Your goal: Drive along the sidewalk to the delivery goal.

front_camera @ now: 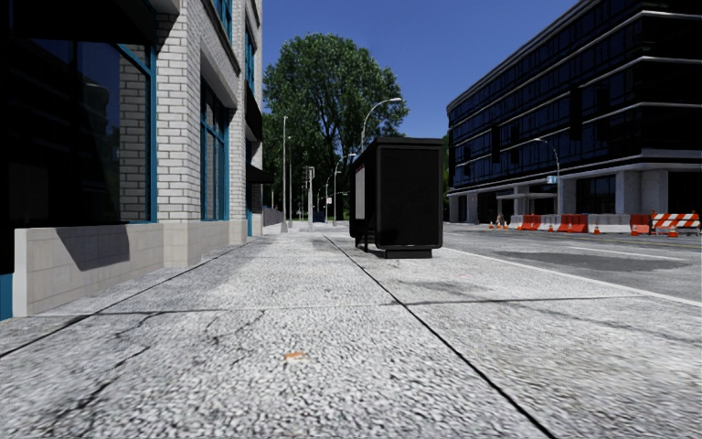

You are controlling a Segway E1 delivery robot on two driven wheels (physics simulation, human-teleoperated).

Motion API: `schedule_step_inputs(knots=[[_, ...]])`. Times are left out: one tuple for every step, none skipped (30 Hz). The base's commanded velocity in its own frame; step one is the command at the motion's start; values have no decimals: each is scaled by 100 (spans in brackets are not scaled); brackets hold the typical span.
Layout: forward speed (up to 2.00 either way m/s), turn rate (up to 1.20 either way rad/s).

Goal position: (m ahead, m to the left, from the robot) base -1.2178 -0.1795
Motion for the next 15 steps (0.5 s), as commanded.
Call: schedule_step_inputs(knots=[[0,0],[0,0],[0,0],[0,0],[0,0],[0,0],[0,0],[0,0],[0,0],[0,0],[0,0],[0,0],[0,0],[0,0],[0,0]])
